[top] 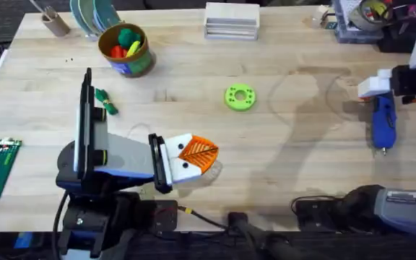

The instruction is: Pick up the gripper from the table and insert it into the empty holder that is missing its gripper. Then pick up a screw, insert it into the mounting hole, and use the screwdriver to tighten it. Finally, clean up the table by picking up the vegetable and placing it into the bucket.

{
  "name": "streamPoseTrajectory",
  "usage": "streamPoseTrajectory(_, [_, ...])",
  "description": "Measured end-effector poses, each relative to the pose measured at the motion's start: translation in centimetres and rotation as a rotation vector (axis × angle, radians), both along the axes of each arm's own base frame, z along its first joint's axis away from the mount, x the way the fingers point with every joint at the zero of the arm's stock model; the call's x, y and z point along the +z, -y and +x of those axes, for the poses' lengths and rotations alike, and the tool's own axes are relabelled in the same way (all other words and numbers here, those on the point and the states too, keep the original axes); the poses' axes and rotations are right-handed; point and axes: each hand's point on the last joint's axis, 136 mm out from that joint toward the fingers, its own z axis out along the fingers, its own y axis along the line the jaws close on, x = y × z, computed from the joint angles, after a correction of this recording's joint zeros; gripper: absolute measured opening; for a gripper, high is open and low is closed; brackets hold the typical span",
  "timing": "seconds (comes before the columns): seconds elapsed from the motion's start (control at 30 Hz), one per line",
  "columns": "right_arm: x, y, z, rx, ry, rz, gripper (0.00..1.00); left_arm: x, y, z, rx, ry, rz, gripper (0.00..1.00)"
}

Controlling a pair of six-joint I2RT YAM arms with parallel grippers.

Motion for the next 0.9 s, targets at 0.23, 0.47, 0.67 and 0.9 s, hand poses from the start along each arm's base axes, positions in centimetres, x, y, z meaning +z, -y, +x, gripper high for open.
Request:
streamPoseTrajectory(0.23, [-1.8, 1.6, -0.3, -0.013, 0.002, 0.074, 0.97, 0.0, 0.0, 0.0, 0.0, 0.0, 0.0, 0.004])
streamPoseTrajectory(0.47, [-3.7, 1.4, -0.1, -0.003, 0.002, 0.164, 0.971, 0.0, 0.0, 0.0, 0.0, 0.0, 0.0, 0.004])
streamPoseTrajectory(0.67, [-3.8, 2.3, 1.2, 0.018, 0.049, 0.127, 0.975, 0.0, 0.0, 0.0, 0.0, 0.0, 0.0, 0.004])
streamPoseTrajectory(0.9, [-3.8, 2.4, 1.3, 0.02, 0.051, 0.125, 0.994, 0.0, 0.0, 0.0, 0.0, 0.0, 0.0, 0.004])
